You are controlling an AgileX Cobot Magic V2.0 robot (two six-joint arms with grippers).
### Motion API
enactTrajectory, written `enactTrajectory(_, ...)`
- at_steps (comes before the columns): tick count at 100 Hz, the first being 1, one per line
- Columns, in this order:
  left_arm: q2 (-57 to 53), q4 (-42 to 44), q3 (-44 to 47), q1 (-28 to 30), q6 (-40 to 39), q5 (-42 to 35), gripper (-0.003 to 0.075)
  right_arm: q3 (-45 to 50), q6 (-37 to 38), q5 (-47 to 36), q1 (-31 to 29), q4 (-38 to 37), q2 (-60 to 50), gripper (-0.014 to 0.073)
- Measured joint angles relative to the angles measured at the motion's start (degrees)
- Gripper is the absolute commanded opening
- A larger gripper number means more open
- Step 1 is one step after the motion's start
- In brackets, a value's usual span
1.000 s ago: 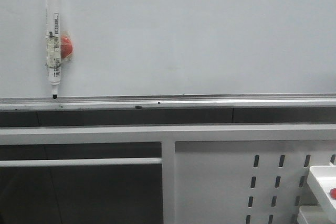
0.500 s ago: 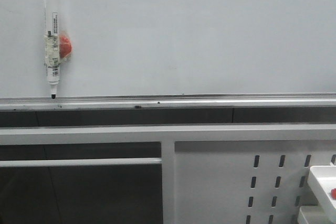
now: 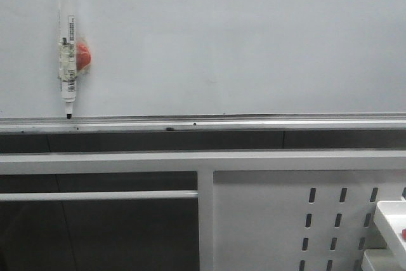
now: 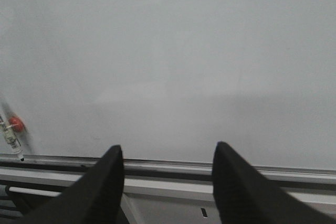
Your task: Write number 1 on whiteboard
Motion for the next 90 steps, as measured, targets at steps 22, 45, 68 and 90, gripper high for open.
enactTrajectory(22,10.07,8.91,-1.02,-7.7,0.85,-1.89,0.0238,-0.05,-0.11,0.71,0.0,0.0,0.49,0.0346)
enactTrajectory(45,15.42,36.61,-1.11,-16.62,-17.95,2.29,0.0251,-0.05,-0.21,1.43,0.0,-0.98,0.49,0.0346)
enactTrajectory(68,15.82,30.06,1.54,-20.93,-27.85,-14.16,0.034,-0.05,-0.51,3.25,0.0,-2.12,0.49,0.0346)
enactTrajectory(90,17.44,26.47,4.78,-24.72,-28.3,-26.26,0.0343,-0.05,-0.51,3.58,0.0,-2.38,0.49,0.0346)
